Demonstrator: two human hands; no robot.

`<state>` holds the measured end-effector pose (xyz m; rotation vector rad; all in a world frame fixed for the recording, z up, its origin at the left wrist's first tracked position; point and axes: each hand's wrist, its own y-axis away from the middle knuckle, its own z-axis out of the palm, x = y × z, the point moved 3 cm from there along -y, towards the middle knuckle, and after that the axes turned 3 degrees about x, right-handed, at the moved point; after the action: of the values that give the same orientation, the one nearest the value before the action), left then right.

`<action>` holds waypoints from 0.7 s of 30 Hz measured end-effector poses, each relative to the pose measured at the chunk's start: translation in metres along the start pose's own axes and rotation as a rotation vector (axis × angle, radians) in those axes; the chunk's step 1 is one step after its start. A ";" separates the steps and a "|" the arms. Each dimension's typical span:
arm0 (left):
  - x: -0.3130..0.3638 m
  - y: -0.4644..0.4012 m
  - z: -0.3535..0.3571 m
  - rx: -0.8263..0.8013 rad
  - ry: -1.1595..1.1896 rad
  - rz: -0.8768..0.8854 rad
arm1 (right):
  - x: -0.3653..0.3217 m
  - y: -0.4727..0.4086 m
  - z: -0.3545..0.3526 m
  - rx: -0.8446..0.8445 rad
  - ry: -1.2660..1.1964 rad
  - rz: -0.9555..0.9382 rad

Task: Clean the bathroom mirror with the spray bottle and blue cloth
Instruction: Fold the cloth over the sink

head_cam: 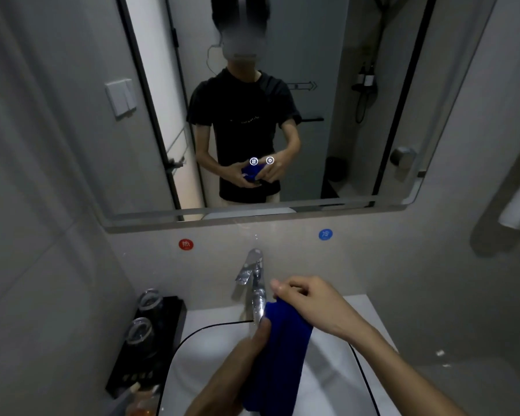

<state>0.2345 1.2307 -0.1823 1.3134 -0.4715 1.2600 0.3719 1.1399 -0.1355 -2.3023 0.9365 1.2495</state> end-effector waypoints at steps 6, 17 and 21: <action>-0.006 0.012 -0.009 0.019 -0.068 0.063 | -0.015 0.003 0.023 0.060 0.127 -0.006; -0.008 0.017 -0.022 0.173 0.508 0.004 | -0.009 0.056 0.079 0.283 -0.282 0.115; -0.017 0.022 -0.020 0.204 0.546 -0.045 | -0.006 0.064 0.102 0.276 -0.267 0.179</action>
<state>0.2023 1.2363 -0.1926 1.0736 0.0740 1.5873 0.2635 1.1556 -0.1861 -1.8222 1.1545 1.3609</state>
